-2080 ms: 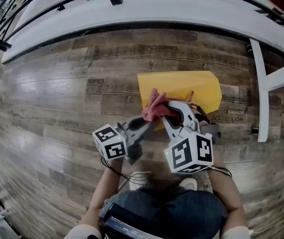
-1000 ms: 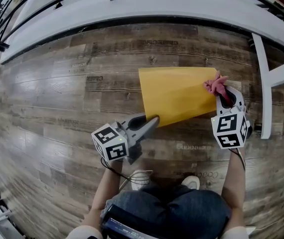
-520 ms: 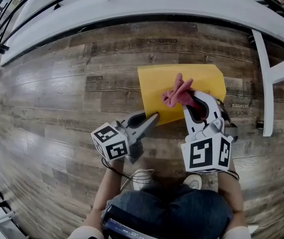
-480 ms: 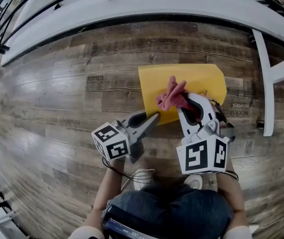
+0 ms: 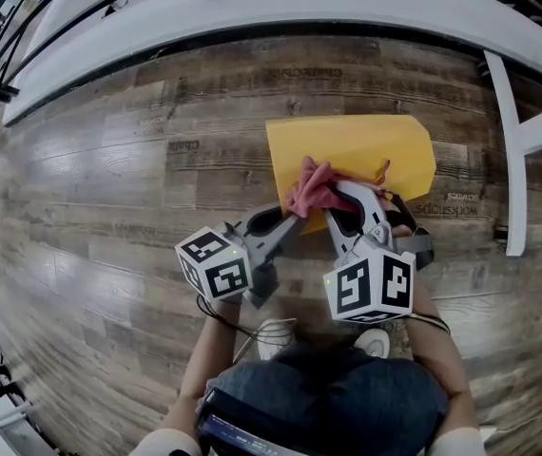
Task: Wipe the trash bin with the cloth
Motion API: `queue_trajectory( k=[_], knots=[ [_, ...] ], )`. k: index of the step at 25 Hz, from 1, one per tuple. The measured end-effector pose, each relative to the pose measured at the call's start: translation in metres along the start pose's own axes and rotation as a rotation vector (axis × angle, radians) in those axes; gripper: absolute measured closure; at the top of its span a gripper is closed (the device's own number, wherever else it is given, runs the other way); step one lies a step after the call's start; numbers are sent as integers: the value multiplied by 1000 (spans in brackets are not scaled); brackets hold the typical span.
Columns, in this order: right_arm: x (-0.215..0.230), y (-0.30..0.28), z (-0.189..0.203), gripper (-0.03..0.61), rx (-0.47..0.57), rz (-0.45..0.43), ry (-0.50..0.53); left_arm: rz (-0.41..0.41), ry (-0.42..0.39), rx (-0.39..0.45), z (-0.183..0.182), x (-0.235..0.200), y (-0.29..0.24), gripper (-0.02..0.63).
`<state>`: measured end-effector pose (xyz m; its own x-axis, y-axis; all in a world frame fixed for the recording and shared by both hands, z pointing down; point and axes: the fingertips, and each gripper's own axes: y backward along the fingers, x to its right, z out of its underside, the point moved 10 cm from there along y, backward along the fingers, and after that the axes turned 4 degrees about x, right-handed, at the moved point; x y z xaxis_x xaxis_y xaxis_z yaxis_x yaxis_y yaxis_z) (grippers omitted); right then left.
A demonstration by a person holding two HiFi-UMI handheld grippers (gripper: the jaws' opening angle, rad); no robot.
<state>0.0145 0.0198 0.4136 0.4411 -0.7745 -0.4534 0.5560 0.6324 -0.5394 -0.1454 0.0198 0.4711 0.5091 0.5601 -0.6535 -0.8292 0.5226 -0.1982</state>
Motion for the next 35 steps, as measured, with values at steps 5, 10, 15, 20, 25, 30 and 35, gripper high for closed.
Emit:
queue_trajectory(
  k=[5,10,15,20,25,30,35],
  knots=[
    [20,8,28,534,-77,88,-61,3,-3,5,-2,0,-1,566],
    [45,18,63,534,-158,181,-147,6,-2,9,-2,0,-2,566],
    [68,26,97,535,-232,266,-211,8,-13,5,-5,0,-4,563],
    [80,32,119,534,-268,314,-288,11,-43,-4,-8,1,-5,561],
    [81,30,118,535,-262,316,-285,30,-122,-32,-7,4,-5,557],
    [83,28,118,535,-265,312,-279,97,-219,-142,-3,11,-3,552],
    [84,24,119,535,-261,311,-277,36,-342,-234,7,15,-7,508]
  ],
)
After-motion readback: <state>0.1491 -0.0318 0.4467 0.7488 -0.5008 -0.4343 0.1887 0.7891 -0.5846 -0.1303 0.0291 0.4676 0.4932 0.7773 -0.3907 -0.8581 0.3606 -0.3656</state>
